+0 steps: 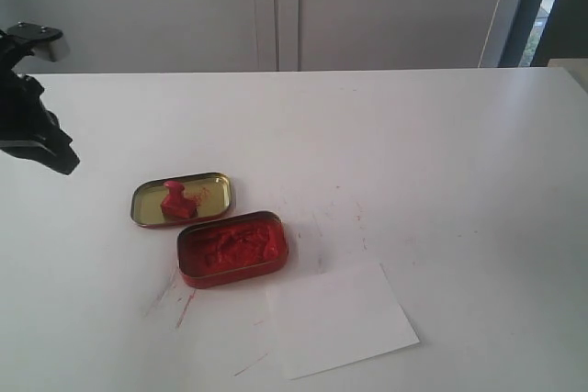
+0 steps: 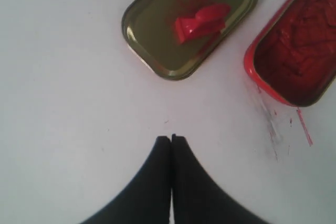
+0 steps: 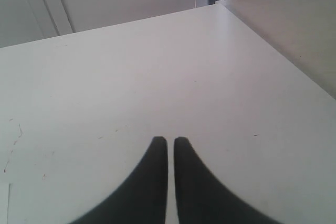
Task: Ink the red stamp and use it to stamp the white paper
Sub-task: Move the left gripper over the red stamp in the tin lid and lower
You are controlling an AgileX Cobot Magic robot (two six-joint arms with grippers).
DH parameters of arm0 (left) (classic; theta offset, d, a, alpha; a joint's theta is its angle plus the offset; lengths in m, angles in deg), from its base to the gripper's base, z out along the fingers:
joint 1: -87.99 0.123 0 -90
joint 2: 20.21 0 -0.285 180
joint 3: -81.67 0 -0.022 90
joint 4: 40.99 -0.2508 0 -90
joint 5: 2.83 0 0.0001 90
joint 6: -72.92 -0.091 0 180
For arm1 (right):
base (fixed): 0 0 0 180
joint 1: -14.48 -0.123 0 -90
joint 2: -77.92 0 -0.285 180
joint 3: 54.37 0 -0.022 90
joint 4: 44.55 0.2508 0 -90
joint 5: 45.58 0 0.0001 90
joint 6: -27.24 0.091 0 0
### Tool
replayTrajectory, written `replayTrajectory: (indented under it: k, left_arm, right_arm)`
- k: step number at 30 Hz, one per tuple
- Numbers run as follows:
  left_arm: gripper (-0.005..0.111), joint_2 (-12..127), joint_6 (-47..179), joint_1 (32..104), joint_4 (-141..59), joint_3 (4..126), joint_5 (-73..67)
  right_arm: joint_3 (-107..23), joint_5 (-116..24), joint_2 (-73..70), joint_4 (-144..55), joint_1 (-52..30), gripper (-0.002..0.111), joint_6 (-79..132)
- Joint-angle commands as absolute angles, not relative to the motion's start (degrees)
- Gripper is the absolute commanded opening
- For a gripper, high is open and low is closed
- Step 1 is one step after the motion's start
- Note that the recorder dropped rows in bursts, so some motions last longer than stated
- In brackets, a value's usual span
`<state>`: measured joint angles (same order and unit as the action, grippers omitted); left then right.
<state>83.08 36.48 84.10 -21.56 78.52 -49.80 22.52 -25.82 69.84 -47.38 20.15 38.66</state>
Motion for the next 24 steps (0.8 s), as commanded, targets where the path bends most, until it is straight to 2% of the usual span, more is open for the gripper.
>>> replayTrajectory:
  k: [1,24]
  left_arm:
    - [0.0,85.33,33.37,82.1,-20.8,81.72,-50.89]
    - [0.0,96.58,11.81,79.23,-19.14,93.17,-53.79]
  right_arm:
    - [22.84,-25.98,70.13,-47.59,20.06,0.005,38.69]
    - [22.84,-25.98,70.13,-47.59,20.06,0.005,38.69]
